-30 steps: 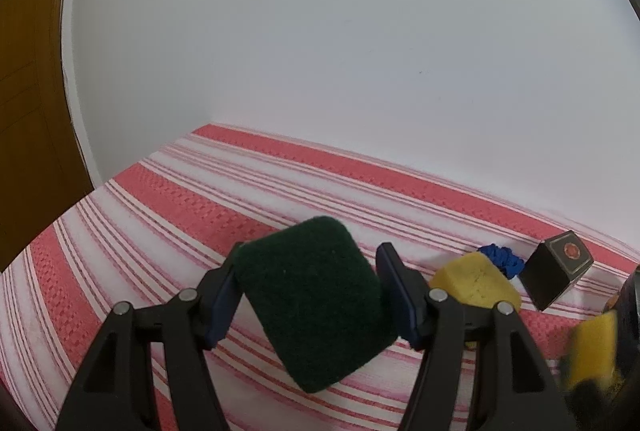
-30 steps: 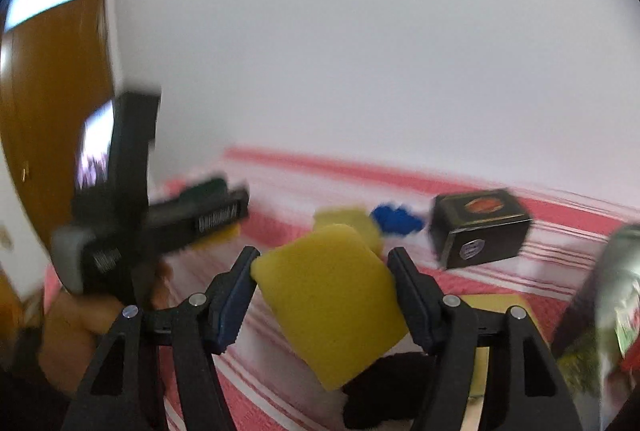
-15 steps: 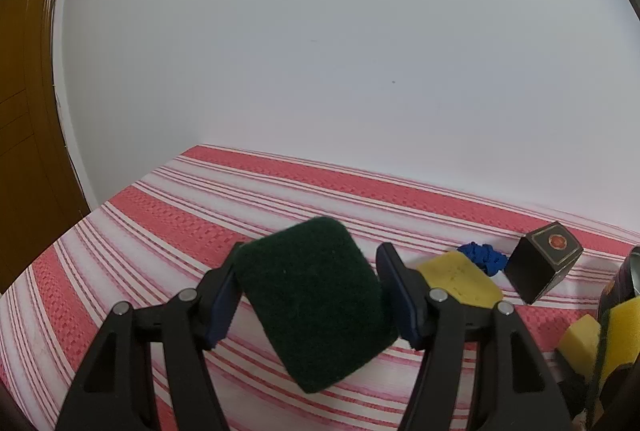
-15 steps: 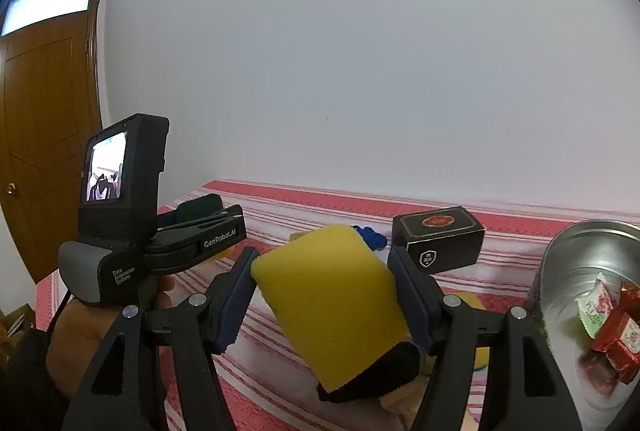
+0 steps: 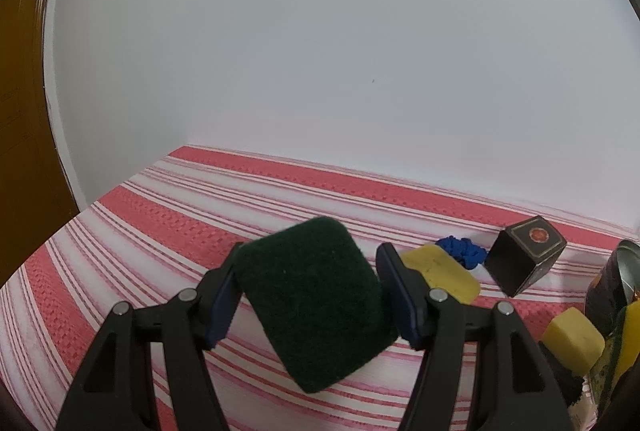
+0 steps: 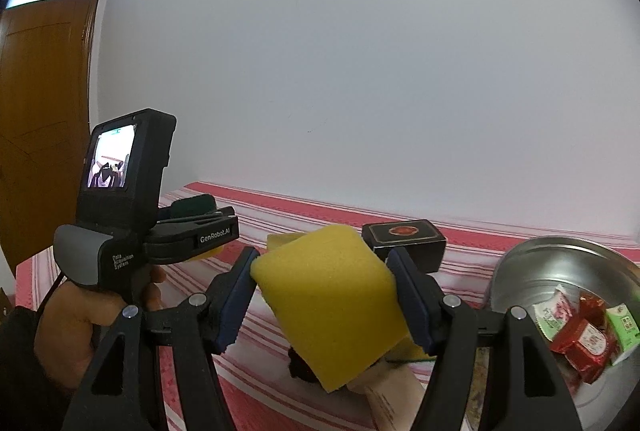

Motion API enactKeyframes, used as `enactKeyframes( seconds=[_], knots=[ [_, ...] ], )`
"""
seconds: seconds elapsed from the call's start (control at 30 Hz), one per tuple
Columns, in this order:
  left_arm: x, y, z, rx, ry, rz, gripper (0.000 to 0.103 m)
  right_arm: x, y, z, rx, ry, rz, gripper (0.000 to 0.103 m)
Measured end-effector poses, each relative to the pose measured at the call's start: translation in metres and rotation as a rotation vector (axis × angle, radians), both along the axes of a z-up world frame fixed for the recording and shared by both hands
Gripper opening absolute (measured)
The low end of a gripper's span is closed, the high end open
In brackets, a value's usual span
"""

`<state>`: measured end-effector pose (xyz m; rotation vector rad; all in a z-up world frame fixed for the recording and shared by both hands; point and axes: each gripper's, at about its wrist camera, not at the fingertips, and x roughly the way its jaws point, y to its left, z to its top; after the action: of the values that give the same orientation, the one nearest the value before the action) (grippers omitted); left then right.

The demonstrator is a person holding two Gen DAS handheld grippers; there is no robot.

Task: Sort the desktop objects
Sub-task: 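Lift both sponges and carry them over the silver tin bowl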

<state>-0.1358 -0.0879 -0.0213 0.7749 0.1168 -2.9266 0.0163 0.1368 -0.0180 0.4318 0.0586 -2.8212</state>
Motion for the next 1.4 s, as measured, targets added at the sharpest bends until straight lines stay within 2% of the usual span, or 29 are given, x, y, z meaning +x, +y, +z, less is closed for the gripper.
enactKeyframes(
  seconds=[0.4,0.6,0.87,1.4],
  knots=[
    [0.022,0.006,0.002,0.021,0.031,-0.019,0.065,0.012,0.022,-0.001,-0.013,0.023,-0.034,0.069],
    [0.047,0.028,0.007,0.005,0.055,-0.048,0.065,0.019,0.035,0.002,-0.021,0.026,-0.063,0.069],
    [0.065,0.050,0.010,0.007,0.050,-0.110,0.065,0.031,0.050,0.004,-0.030,0.033,-0.099,0.069],
    [0.099,0.112,0.008,0.034,0.022,-0.269,0.065,0.081,0.085,0.014,-0.060,0.066,-0.198,0.069]
  ],
)
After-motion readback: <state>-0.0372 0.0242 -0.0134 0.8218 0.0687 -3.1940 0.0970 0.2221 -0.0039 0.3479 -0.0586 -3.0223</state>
